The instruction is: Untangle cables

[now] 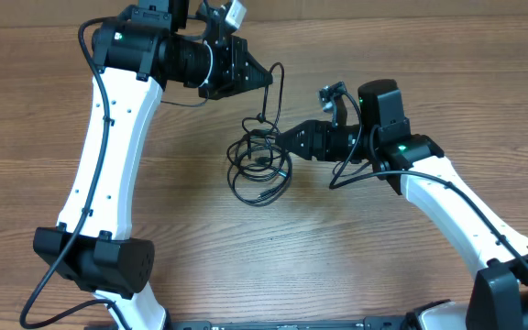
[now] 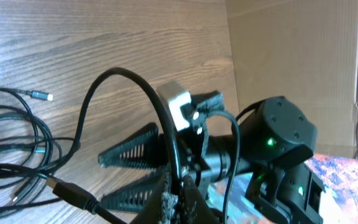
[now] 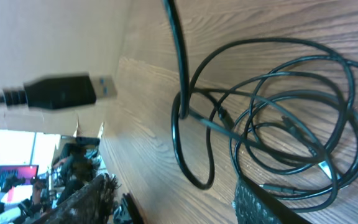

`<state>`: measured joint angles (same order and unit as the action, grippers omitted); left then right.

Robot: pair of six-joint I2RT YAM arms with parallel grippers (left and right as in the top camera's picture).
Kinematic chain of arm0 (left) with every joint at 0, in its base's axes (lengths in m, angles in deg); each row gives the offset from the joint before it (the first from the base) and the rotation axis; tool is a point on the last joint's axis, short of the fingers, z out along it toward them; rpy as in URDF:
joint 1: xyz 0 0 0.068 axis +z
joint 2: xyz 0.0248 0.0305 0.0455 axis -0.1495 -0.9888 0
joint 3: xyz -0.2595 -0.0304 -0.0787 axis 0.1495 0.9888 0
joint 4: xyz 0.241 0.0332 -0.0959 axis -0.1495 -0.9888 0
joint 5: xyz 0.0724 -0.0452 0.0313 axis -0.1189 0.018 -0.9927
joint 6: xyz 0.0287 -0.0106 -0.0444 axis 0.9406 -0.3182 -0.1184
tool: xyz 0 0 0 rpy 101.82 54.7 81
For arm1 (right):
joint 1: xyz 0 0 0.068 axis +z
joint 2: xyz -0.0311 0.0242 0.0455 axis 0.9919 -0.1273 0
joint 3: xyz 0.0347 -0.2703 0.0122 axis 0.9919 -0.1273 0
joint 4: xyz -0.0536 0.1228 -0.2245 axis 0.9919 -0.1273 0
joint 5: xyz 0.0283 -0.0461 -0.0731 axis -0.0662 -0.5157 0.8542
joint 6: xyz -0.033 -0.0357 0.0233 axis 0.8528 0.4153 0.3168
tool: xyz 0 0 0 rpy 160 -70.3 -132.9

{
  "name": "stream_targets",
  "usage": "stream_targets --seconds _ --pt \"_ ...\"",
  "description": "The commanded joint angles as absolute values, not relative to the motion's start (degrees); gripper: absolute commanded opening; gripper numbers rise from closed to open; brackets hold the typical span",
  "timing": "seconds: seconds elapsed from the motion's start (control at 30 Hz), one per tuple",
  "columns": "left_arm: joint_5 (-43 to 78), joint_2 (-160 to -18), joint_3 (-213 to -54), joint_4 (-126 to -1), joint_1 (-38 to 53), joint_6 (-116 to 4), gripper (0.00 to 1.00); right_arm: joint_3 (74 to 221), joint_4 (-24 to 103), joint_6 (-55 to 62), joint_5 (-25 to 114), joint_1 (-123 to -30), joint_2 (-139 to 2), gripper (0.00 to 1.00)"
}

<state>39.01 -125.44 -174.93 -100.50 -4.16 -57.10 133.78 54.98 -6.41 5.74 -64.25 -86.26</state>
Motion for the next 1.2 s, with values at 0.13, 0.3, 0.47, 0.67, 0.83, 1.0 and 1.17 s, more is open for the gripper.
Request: stream_targets --seconds 0.13,0.3,0.47,0.67,0.83,1.0,1.17 --pt "41.02 -123.60 -176.50 -98.14 -4.14 -60.86 0.04 134.69 53.65 -3.41 10.71 -61.25 -86.43 0.61" --pt "41.04 -123.60 -176.50 -98.14 -4.16 -61.23 0.04 134.69 53.67 -3.46 18.20 -58.61 -86.43 0.61" --pt "41.90 -123.40 -176.61 -97.55 -4.14 -64.48 0.04 134.69 54.83 -3.48 20.76 -57.26 -86.78 0.60" --pt "46.66 -123.38 -176.63 -95.78 -4.14 -64.51 0.04 134.69 55.81 -3.68 22.29 -56.03 -88.14 0.55" --pt "46.64 -123.36 -176.63 -95.73 -4.11 -66.17 0.04 134.69 57.74 -3.72 22.44 -55.24 -88.77 0.47" --pt "46.27 -123.34 -176.63 -95.23 -4.11 -66.95 0.04 134.72 58.54 -5.08 22.42 -55.27 -88.77 0.11" --pt "31.86 -123.34 -176.61 -97.26 -4.11 -66.89 0.04 134.93 58.68 -8.20 17.96 -55.46 -88.14 0.04"
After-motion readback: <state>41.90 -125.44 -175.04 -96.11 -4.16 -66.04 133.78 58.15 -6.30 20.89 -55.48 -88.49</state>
